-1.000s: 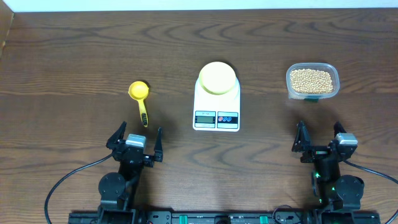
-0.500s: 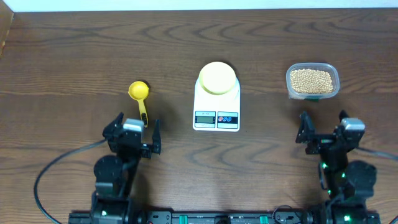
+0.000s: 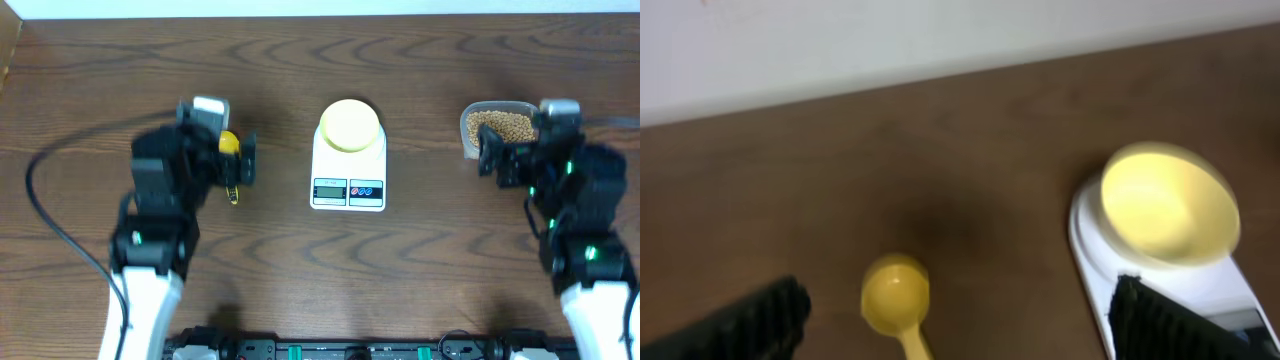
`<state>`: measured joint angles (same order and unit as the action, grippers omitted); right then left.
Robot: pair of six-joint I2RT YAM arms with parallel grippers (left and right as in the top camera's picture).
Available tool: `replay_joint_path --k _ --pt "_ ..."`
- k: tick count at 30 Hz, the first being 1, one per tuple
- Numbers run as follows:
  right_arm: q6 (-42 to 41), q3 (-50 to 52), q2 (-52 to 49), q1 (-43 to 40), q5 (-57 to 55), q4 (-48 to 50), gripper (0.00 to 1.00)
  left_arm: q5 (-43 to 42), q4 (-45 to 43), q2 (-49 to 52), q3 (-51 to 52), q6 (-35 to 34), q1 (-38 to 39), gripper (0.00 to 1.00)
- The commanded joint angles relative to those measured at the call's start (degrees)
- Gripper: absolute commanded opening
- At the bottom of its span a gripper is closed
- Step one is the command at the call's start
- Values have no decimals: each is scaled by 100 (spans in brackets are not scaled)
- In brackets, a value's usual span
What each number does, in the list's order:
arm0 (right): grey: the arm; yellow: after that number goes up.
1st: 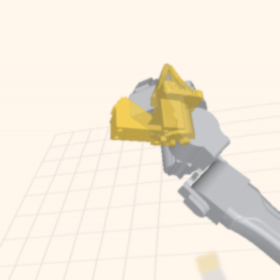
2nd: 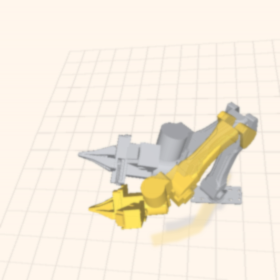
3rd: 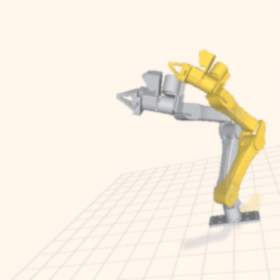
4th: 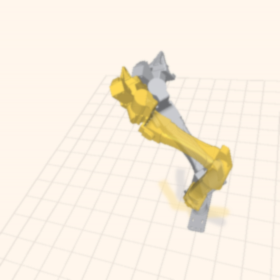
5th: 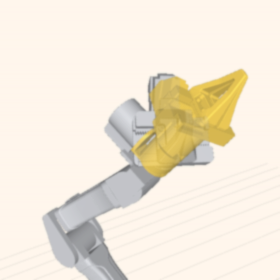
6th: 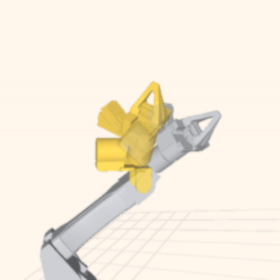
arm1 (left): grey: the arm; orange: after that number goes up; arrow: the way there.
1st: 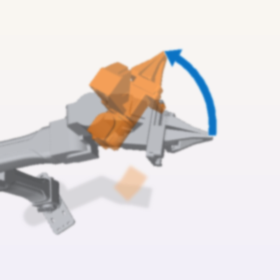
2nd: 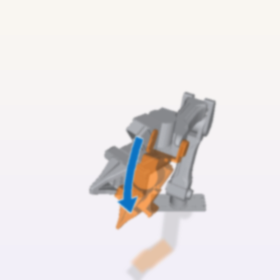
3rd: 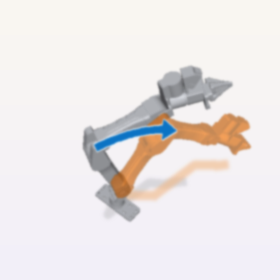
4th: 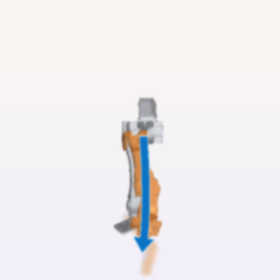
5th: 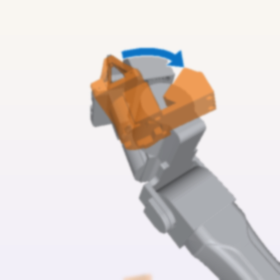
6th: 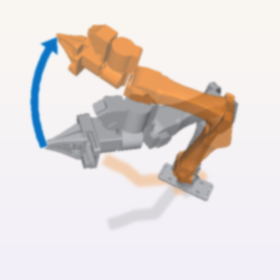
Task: Scoop item into bowl and weigh 50g on scale
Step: 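Move left gripper to the yellow scoop handle and grasp it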
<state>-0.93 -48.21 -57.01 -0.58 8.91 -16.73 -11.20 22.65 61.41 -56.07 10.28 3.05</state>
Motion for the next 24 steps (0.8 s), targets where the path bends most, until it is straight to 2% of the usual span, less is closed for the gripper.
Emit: replay_joint_path --k 1,4,9,13,15,19,24 --pt "334 -999 -750 -24 328 -431 99 -498 636 767 -1123 -52 -236 98" --pt "568 -1768 -1425 -17 372 -977 99 -890 1250 1471 -1998 -50 -435 98" --pt "638 -2643 -2326 -17 509 -1602 99 -1167 1244 2055 -2330 -42 -492 98" --pt "590 -2734 -2776 -15 1123 -1290 99 -1193 1180 2321 -2328 -26 -492 98" --pt "544 -2734 -2900 -9 1390 -1189 99 -1176 1167 2448 -2330 192 -525 97" --pt "546 -2732 -3077 -7 2020 -852 99 -861 1158 2889 -2328 291 -743 98" --pt "507 -2732 -3287 55 1963 -780 99 -723 1086 3536 -2328 177 -1290 98"
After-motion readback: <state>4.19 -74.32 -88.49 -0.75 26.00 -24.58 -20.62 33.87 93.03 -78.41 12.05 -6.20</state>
